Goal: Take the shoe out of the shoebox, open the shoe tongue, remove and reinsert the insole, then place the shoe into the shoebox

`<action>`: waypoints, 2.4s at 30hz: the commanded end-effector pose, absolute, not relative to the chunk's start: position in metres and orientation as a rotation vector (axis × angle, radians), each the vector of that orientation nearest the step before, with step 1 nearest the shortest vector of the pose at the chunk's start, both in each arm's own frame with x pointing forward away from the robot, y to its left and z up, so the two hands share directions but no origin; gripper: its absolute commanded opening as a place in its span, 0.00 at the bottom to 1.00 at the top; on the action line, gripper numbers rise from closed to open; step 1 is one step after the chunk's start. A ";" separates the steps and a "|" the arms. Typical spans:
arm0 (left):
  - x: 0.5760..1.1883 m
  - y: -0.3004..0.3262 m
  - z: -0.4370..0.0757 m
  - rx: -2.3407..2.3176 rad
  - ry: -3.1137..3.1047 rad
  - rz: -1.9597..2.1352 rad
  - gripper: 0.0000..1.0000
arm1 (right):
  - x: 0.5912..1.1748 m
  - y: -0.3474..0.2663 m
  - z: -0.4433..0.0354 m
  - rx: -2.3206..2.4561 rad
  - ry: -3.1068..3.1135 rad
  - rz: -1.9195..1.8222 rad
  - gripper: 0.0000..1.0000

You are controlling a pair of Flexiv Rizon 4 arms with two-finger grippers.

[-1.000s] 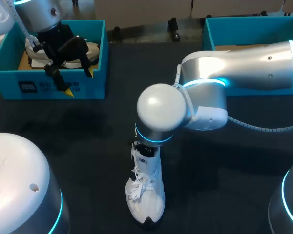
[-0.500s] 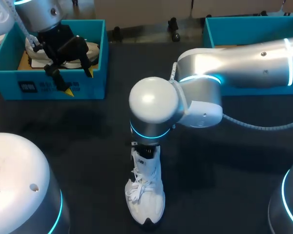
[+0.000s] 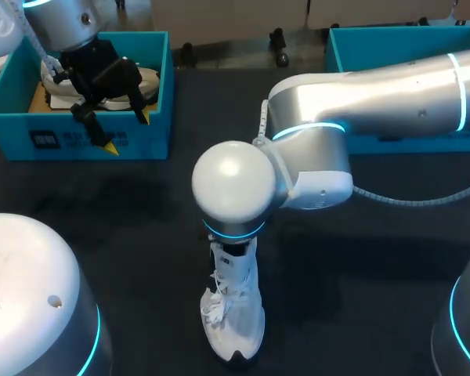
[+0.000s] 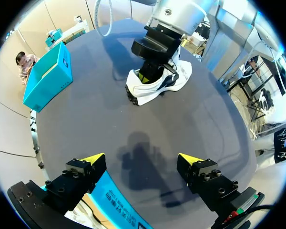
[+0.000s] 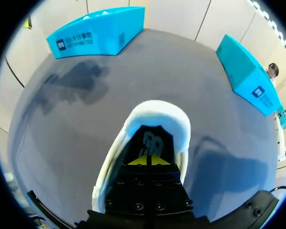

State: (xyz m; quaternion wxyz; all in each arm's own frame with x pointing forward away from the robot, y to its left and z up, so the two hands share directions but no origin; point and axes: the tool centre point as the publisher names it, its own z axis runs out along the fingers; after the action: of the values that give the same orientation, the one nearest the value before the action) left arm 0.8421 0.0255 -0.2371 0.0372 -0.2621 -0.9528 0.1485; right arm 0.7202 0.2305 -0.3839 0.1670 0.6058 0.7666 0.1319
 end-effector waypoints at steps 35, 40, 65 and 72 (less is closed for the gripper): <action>0.842 0.026 -0.237 -0.805 -2.925 0.453 1.00 | 0.763 0.230 -0.396 1.940 1.844 0.620 0.00; 0.842 0.026 -0.237 -0.805 -2.925 0.453 1.00 | 0.765 0.230 -0.402 1.954 1.855 0.617 0.00; 0.842 0.026 -0.237 -0.805 -2.925 0.453 1.00 | 0.706 0.246 -0.407 2.224 1.873 0.415 0.00; 0.842 0.026 -0.237 -0.805 -2.925 0.453 1.00 | 0.718 0.242 -0.382 2.146 1.862 0.402 0.00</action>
State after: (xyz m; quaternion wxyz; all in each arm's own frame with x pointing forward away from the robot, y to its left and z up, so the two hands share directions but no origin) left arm 0.8421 0.0255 -0.2370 0.0372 -0.2621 -0.9528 0.1485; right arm 0.7232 0.2399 -0.3919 0.1411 0.6243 0.7589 0.1201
